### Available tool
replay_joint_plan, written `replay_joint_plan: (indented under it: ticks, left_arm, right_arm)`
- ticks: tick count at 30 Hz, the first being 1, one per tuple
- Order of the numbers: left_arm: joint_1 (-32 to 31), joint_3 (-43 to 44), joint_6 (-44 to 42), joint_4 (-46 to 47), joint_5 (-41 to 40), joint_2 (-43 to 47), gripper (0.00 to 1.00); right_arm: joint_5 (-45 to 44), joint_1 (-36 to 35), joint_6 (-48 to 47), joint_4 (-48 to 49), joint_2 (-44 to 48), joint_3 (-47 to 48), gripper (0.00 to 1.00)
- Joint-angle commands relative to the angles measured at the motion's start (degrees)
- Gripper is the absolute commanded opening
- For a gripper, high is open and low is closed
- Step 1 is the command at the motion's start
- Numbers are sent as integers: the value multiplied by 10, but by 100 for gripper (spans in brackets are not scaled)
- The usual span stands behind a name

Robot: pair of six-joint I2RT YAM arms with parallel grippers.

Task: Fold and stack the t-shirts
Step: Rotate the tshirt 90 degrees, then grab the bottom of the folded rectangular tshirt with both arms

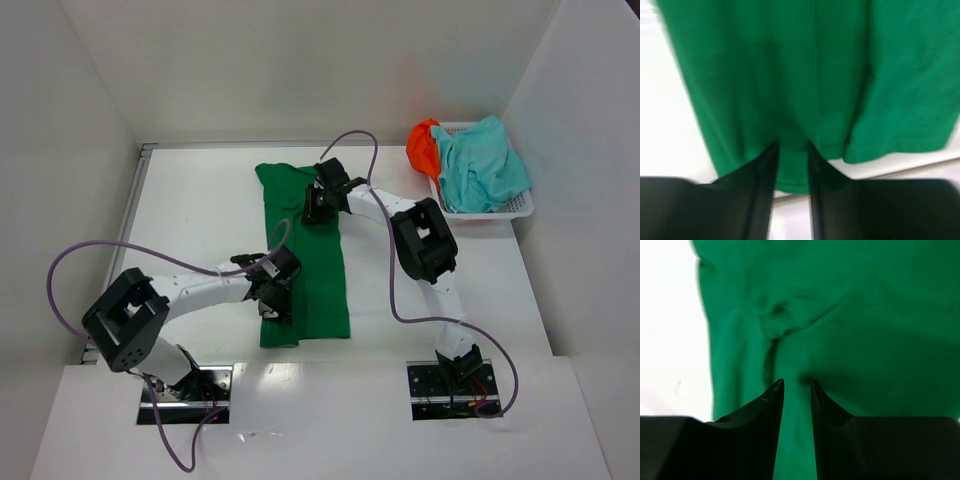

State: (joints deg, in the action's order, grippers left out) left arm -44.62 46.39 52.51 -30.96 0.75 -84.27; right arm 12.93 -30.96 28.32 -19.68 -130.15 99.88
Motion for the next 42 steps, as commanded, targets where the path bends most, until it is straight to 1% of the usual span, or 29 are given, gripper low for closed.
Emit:
replay_joint_plan:
  ticks: [1,5,8,12,13,15,16,17,19,20,21,22,23,24,25,26,27,29,30,31,32,33,34,35,36,38,39,42]
  left_arm:
    - [-14,16,-20,20,15,-38,34]
    - [-29,16,-20,26,27,-56,25]
    - [-35,11,-14,26,32,-56,23]
    - [-35,11,1,-4,25,-27,23]
    - [-35,19,1,-9,19,-11,30]
    - [-35,38,7,-30,6,7,46]
    - [-35,48,7,-37,0,26,51]
    - [-35,61,7,-53,-17,36,60]
    - [-35,94,1,-60,-33,67,68]
    - [-35,100,0,-65,-39,80,71]
    - [-28,100,-5,-60,-46,92,75]
    - [-28,100,-5,-53,-46,118,81]
    - [-13,80,-10,-36,-52,131,84]
    - [-7,68,-10,-29,-58,142,88]
    - [-7,57,-10,-22,-63,160,91]
    - [1,48,-18,-16,-63,160,99]
    - [9,35,-23,-16,-63,160,99]
    - [18,29,-23,-16,-70,152,99]
    - [27,24,-30,-10,-70,146,99]
    - [36,11,-42,-1,-62,134,99]
    - [45,3,-42,20,-42,128,99]
    - [56,-5,-48,33,-27,128,99]
    - [82,-12,-48,45,-9,122,99]
    - [95,-29,-54,69,21,122,99]
    - [105,-37,-54,80,30,138,99]
    - [131,-48,-54,93,30,159,99]
    - [140,-53,-54,93,30,181,99]
    - [168,-71,-59,93,46,202,99]
  right_arm:
    - [2,3,3,18,-16,22,34]
    - [-11,3,3,18,-16,16,32]
    - [-11,3,3,18,-21,16,32]
    - [-11,8,3,18,-27,16,30]
    - [-11,8,3,18,-27,16,30]
    - [-11,8,3,11,-17,16,30]
    - [-4,14,3,5,-8,16,30]
    - [-4,14,3,5,16,9,30]
    - [-4,20,3,10,51,-18,35]
    - [-4,20,3,10,97,-33,41]
    - [-4,20,3,30,122,-69,44]
    - [-4,25,3,36,148,-89,46]
    - [-10,25,3,36,174,-107,49]
    - [-10,25,9,45,223,-145,54]
    - [-10,25,10,52,247,-164,57]
    - [-10,25,15,52,267,-183,61]
    - [-10,25,20,52,304,-217,72]
    - [-24,25,29,45,337,-256,79]
    - [-30,25,34,45,355,-304,82]
    - [-39,25,43,45,389,-328,87]
    - [-44,25,49,50,407,-353,89]
    - [-44,25,49,50,422,-396,91]
    - [-49,25,65,50,452,-416,93]
    - [-49,25,72,44,469,-433,95]
    - [-49,25,78,44,486,-468,96]
    - [-62,25,103,44,538,-499,100]
    - [-62,25,111,44,554,-523,100]
    - [-62,20,132,39,611,-563,100]
